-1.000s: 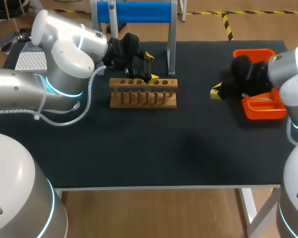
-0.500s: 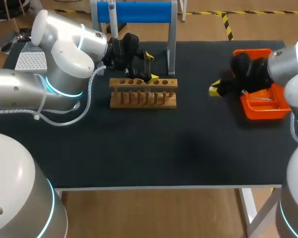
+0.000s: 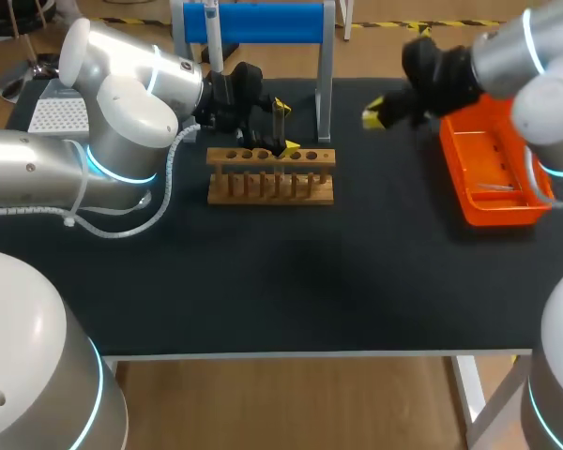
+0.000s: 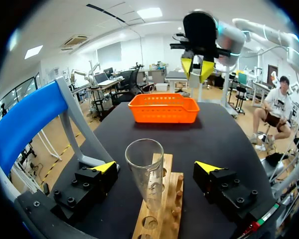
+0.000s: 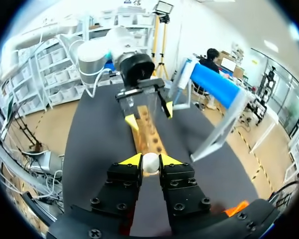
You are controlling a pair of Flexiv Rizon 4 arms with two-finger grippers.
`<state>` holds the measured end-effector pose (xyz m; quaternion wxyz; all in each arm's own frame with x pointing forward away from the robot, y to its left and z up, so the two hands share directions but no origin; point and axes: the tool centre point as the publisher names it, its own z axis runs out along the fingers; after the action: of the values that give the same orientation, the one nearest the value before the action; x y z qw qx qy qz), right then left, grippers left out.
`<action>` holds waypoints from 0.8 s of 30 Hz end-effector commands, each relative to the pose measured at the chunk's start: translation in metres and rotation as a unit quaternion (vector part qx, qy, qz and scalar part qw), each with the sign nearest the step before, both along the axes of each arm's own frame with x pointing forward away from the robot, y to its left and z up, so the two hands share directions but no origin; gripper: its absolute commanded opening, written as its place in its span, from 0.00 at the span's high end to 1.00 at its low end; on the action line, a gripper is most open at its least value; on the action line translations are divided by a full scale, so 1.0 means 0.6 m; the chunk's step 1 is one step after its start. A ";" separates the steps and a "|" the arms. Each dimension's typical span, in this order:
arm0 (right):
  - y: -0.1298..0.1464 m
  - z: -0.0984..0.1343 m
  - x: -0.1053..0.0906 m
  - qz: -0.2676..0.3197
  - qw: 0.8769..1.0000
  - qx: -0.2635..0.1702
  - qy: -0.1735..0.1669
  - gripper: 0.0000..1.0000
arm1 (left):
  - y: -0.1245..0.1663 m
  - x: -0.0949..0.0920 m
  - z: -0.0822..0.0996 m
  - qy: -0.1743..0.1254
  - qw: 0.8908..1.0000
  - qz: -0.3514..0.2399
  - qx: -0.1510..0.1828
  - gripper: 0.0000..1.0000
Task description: Invert the test tube, pick up the pipette, mount the tip to pipette, aspirate from beaker and dispense into the tube, eject the tip, return the pipette, and cap with the stopper.
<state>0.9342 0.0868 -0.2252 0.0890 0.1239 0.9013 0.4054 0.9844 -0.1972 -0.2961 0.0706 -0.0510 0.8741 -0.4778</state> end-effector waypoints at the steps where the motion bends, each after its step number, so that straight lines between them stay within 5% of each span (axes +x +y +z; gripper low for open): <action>1: 0.044 0.018 0.028 0.019 0.999 -0.030 0.013 1.00 | -0.001 0.001 0.000 0.001 1.000 0.000 0.001 0.00; 24: 0.065 0.024 0.030 0.028 0.999 -0.035 0.010 1.00 | -0.001 0.001 0.000 0.001 1.000 0.000 0.001 0.00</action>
<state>0.9526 0.1269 -0.2121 0.0741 0.0997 0.9182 0.3763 0.9844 -0.1971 -0.2961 0.0706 -0.0510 0.8741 -0.4778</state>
